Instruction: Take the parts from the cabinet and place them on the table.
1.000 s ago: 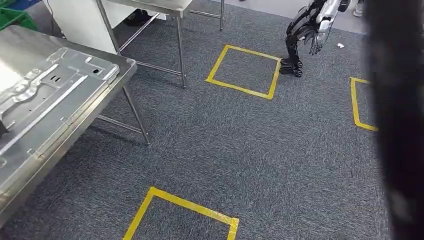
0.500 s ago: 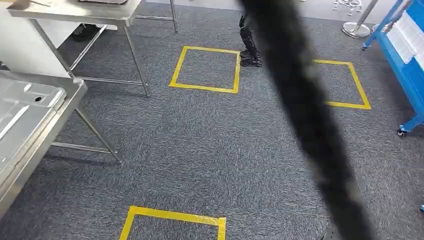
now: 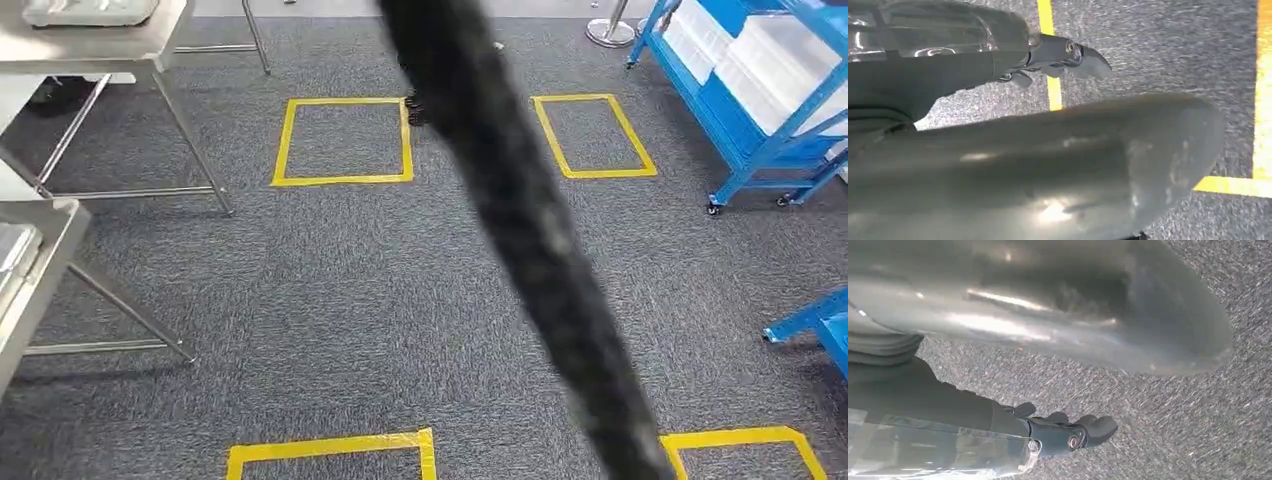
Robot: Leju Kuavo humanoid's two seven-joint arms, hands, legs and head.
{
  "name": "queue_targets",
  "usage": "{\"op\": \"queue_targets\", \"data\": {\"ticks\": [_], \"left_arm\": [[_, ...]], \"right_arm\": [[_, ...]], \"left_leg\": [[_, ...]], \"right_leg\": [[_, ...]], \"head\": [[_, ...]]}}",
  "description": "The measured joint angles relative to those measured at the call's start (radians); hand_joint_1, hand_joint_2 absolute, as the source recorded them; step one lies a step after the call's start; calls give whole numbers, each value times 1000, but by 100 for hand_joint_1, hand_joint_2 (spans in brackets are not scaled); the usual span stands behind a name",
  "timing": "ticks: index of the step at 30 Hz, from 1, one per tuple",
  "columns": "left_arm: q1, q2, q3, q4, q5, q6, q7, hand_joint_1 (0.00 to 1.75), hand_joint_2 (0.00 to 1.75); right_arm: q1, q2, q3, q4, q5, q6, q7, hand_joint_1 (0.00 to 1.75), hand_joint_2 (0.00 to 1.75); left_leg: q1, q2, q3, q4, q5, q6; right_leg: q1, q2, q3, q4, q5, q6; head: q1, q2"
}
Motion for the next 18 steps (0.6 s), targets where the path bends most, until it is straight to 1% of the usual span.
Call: {"op": "queue_targets", "data": {"ticks": [2, 3, 4, 5, 6, 7, 8, 9, 10, 11, 12, 13, 14, 15, 16, 17, 18], "left_arm": [[-1, -1, 0, 0, 0, 0, 2, 0, 0], [-1, -2, 0, 0, 0, 0, 2, 0, 0], [-1, -3, 0, -1, 0, 0, 2, 0, 0], [-3, -2, 0, -1, 0, 0, 2, 0, 0], [-3, -2, 0, -1, -1, 0, 2, 0, 0], [-1, -2, 0, -1, -1, 0, 2, 0, 0], [0, -2, 0, -1, -1, 0, 3, 0, 0], [2, 0, 0, -1, -1, 0, 5, 0, 0], [4, 0, 0, -1, -1, 0, 5, 0, 0], [4, 1, 0, -1, -1, 0, 5, 0, 0], [4, 2, 0, -1, -1, 0, 5, 0, 0], [4, 2, 0, -1, -1, 0, 5, 0, 0], [5, 2, 0, -1, -1, 0, 5, 0, 0], [5, 2, 0, -1, 0, 0, 5, 0, 0], [5, 2, 0, -1, 0, -1, 6, 0, 0], [6, 3, -1, -1, 0, -2, 8, 0, 0], [7, 5, -1, 0, 1, -2, 10, 0, 0]], "right_arm": [[4, -2, 5, 0, 2, 0, 0, 0, 0], [6, -3, 7, 2, 2, -2, 0, 0, 0], [5, -5, 11, 3, 2, -2, 0, 0, 0], [7, -3, 13, 4, 3, -3, 0, 0, 0], [2, -3, 13, 5, 2, -4, 0, 0, 0], [-3, -3, 14, 5, 3, -4, 0, 0, 0], [-4, -3, 16, 5, 3, -4, 0, 0, 0], [-4, -2, 19, 5, 3, -4, 0, 0, 0], [-4, -2, 21, 5, 3, -5, 0, 0, 0], [-1, -2, 22, 6, 3, -5, 0, 0, 0], [0, -1, 25, 6, 3, -6, 0, 0, 0], [0, 0, 28, 7, 3, -7, 0, 0, 0], [0, 0, 28, 7, 5, -7, 0, 0, 0], [-5, 0, 29, 8, 6, -8, 0, 0, 0], [-7, 0, 30, 8, 8, -12, 0, 0, 0], [-6, 1, 34, 8, 10, -12, 0, 0, 0], [-4, 3, 39, 8, 10, -13, 1, 0, 0]], "left_leg": [[3, 9, 5, -5, -1, -9], [3, 16, 13, -12, -1, -14], [1, 21, 17, -15, -9, -21], [6, -61, 18, 6, -22, -24], [7, -102, -14, 69, -56, -23], [8, -112, -51, 141, -88, -25], [8, -113, -96, 219, -118, -27], [8, -113, -134, 274, -130, -28], [8, -110, -150, 283, -115, -30], [10, -109, -146, 251, -77, -32], [12, -114, -119, 177, -18, -33], [17, -136, -84, 93, 34, -34], [26, -212, -61, 35, 51, -36], [32, -244, -55, 14, 36, -37], [27, -226, -56, 23, 36, -33], [22, -215, -54, 22, 33, -27], [19, -198, -52, 22, 33, -20]], "right_leg": [[5, 13, -3, 2, -3, -8], [6, 22, -2, -4, -2, -14], [-1, 33, 15, -24, 7, -22], [-4, 37, 24, -38, 10, -25], [-6, 46, 27, -41, 13, -29], [-6, 56, 27, -41, 11, -33], [-4, 68, 27, -40, 10, -35], [-3, 82, 28, -39, 8, -37], [-4, 96, 29, -37, 6, -36], [-5, 110, 30, -33, 3, -34], [-7, 126, 32, -28, -2, -29], [-10, 139, 34, -20, -8, -24], [-14, 150, 28, -11, -16, -17], [-10, 165, 18, 7, -22, -8], [-17, 181, 13, 3, -19, -1], [-21, 194, 11, 1, -18, 4], [-26, 210, 10, -4, -13, 12]], "head": [[-2, 0], [3, 0], [6, 0], [-4, 0], [-11, 0], [-16, 0], [-21, 0], [-23, 0], [-25, 0], [-27, 0], [-29, 0], [-32, 0], [-40, 0], [-47, 0], [-44, 0], [-43, 0], [-44, 0]]}}
